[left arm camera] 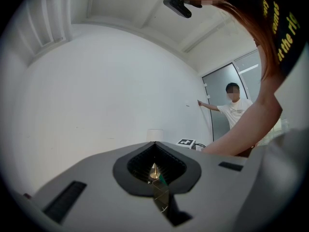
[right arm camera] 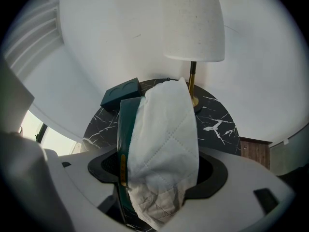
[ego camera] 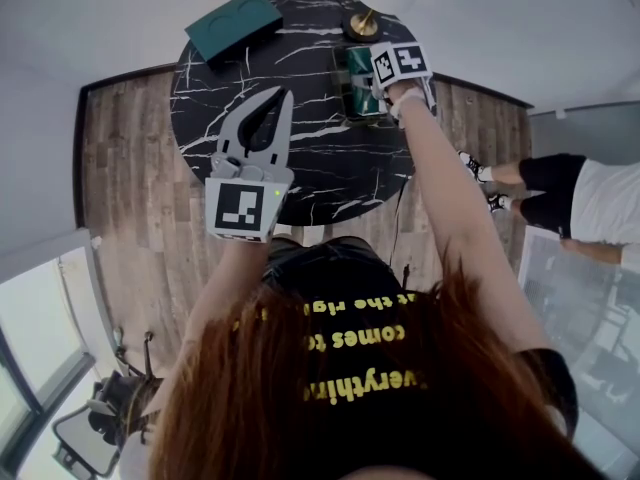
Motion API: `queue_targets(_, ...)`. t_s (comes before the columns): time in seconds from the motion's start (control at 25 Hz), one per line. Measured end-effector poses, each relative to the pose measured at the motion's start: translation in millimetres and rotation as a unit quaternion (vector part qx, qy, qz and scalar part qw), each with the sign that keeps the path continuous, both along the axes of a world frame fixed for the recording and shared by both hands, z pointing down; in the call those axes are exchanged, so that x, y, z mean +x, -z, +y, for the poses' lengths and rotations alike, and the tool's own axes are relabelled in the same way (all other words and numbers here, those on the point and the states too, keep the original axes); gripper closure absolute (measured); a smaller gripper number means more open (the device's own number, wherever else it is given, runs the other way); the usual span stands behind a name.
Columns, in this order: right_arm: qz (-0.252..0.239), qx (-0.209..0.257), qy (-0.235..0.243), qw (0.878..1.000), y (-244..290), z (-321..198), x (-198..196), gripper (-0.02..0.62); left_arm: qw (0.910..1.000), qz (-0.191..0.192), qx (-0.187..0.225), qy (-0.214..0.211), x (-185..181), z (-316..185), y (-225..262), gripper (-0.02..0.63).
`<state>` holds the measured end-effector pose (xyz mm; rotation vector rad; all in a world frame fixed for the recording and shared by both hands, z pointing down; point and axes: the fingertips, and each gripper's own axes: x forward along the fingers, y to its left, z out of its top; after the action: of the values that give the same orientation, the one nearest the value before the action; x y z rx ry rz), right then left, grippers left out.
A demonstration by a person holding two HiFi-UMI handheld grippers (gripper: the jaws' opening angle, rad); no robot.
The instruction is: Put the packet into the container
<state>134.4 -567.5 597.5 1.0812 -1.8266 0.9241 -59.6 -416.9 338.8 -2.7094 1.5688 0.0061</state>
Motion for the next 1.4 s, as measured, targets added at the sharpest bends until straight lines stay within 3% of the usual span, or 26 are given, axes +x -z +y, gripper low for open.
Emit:
queue_targets(0.76, -0.005, -0.039, -0.001, 0.999, -22, -3, -4, 0.225, 0.9999, -0.001, -0.004, 0.015, -7, -4, -2, 0.606)
queue_targets(1.4, -0.029, -0.030, 0.004, 0.999, -31, -5, -9, 0.195, 0.9998, -0.002, -0.006, 0.019, -7, -8, -3, 0.606)
